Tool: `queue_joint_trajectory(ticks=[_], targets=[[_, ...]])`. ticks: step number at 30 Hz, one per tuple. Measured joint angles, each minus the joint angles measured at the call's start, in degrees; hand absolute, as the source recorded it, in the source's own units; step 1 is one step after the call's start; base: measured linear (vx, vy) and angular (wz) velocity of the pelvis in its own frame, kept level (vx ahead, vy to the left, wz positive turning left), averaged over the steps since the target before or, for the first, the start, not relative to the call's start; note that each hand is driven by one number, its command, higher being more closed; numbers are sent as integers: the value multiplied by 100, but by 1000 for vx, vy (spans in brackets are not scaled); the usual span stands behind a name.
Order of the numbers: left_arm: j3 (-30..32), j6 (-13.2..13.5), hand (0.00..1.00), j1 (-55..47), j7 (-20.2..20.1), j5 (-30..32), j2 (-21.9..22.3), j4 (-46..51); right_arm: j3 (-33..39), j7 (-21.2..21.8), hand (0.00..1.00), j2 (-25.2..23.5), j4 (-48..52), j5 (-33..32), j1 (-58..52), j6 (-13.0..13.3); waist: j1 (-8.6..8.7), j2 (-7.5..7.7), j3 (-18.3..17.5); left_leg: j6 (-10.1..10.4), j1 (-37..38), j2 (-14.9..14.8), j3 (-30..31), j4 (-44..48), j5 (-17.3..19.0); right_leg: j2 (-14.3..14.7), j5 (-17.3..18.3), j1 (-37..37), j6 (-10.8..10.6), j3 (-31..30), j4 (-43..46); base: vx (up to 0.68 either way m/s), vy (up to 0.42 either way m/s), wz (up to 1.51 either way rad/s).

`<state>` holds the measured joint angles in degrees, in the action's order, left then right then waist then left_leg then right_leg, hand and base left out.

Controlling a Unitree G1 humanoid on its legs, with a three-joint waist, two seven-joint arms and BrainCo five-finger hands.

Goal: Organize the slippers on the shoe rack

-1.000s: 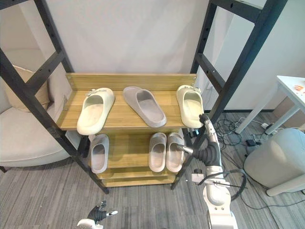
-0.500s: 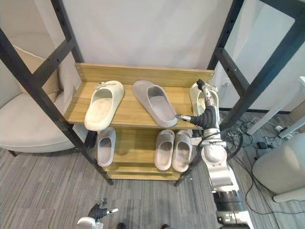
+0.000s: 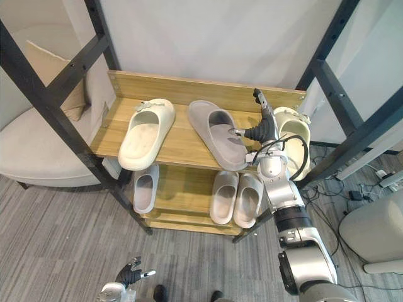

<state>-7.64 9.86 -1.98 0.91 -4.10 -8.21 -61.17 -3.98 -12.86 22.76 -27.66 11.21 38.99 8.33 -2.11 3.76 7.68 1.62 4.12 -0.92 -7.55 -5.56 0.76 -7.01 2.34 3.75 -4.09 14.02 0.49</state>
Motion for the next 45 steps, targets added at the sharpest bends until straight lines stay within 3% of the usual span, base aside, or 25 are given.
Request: queue_joint_trajectory(ticks=[12,13,22,30,37,45], targets=[[-1,64,0,9,9,-179,-32,168,-602,163,0,21,-1162,-5,1173,-108,-145,39,175,-4,-102,3,85,6,-4,-10,-25,-45,10,50,-3,-7,-4,4],[-1,63,0,9,9,-179,-32,171,-608,167,100,21,-1203,-5,1203,-111,-146,39,175,-4,-113,3,86,8,-4,-9,-30,-57,12,50,-3,-1,-1,5],[0,103,0,21,9,-345,-121,328,-984,437,100,93,-1672,-17,1785,-138,-181,149,398,-16,-194,-16,96,68,-18,6,-184,-68,15,47,-81,-14,0,1],[0,102,0,40,19,-397,-123,328,-1025,493,100,96,-1545,-499,1762,-72,-235,162,404,-17,-183,-14,67,67,-21,1,-184,-74,15,27,-79,-2,0,-2],[103,51,0,27,16,-387,-107,300,-921,487,100,118,327,-508,558,91,-120,162,404,-17,-109,-40,33,67,-20,-9,-184,-32,15,-19,-56,0,0,0],[162,45,0,25,3,-300,-81,193,-322,363,100,-51,2494,-453,-1201,275,-11,136,374,-15,-6,-33,-4,67,-18,-19,-182,21,11,-112,-27,-35,2,-5]])
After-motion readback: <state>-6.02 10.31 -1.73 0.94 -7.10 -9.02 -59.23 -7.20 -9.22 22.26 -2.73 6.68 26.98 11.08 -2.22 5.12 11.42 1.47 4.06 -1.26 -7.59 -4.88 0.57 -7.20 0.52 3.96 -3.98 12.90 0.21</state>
